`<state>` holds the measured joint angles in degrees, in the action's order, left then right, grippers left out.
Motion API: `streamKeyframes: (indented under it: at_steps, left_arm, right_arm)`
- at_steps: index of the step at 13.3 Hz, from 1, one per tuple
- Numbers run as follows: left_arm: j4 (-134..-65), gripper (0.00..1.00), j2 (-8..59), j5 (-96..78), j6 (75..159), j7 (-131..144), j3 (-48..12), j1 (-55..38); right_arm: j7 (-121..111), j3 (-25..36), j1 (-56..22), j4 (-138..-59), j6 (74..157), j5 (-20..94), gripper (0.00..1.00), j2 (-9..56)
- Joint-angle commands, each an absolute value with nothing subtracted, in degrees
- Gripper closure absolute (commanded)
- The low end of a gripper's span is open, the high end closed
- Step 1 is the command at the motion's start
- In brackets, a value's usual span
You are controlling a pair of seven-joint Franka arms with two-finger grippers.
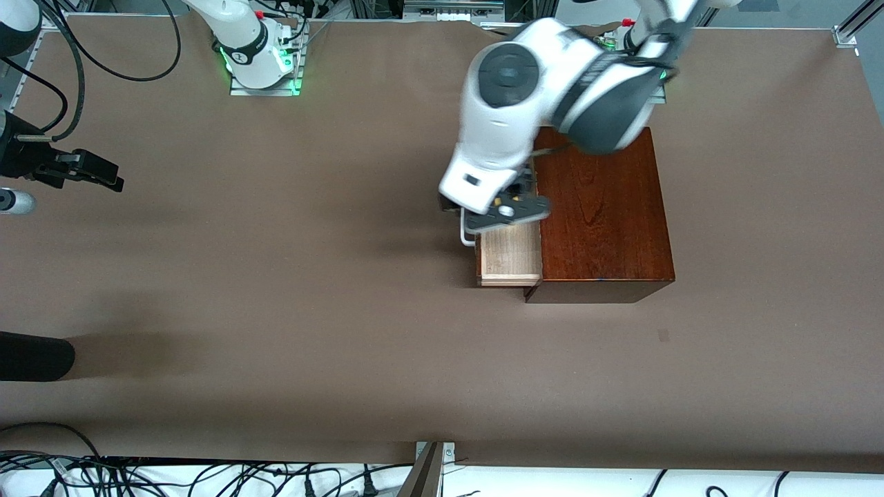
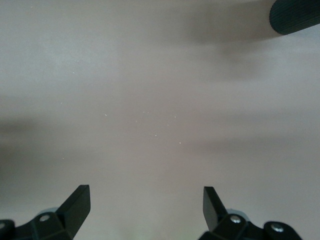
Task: Open drawer, take yellow block, close drawer
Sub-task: 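Release the handle and lift the left gripper away while the right gripper approaches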
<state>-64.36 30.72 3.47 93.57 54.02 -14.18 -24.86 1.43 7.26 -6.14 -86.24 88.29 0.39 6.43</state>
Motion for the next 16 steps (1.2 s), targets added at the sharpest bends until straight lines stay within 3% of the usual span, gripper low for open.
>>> streamKeyframes:
  at_steps: [1,11,16]
  left_arm:
    - [-68.72,0.0,24.02,0.1,91.68,49.24,-14.59,-19.53]
    - [-92.35,0.0,1.07,-2.46,91.05,27.09,-14.5,-4.06]
    - [-98.61,0.0,-3.6,-2.37,91.67,17.86,-14.41,2.8]
  right_arm:
    - [1.93,4.32,-6.06,-85.34,87.19,0.35,0.0,6.42]
    - [2.2,-12.64,-6.5,-85.34,89.2,4.39,0.0,7.03]
    - [0.8,-13.8,-12.64,-85.25,91.39,4.39,0.0,8.6]
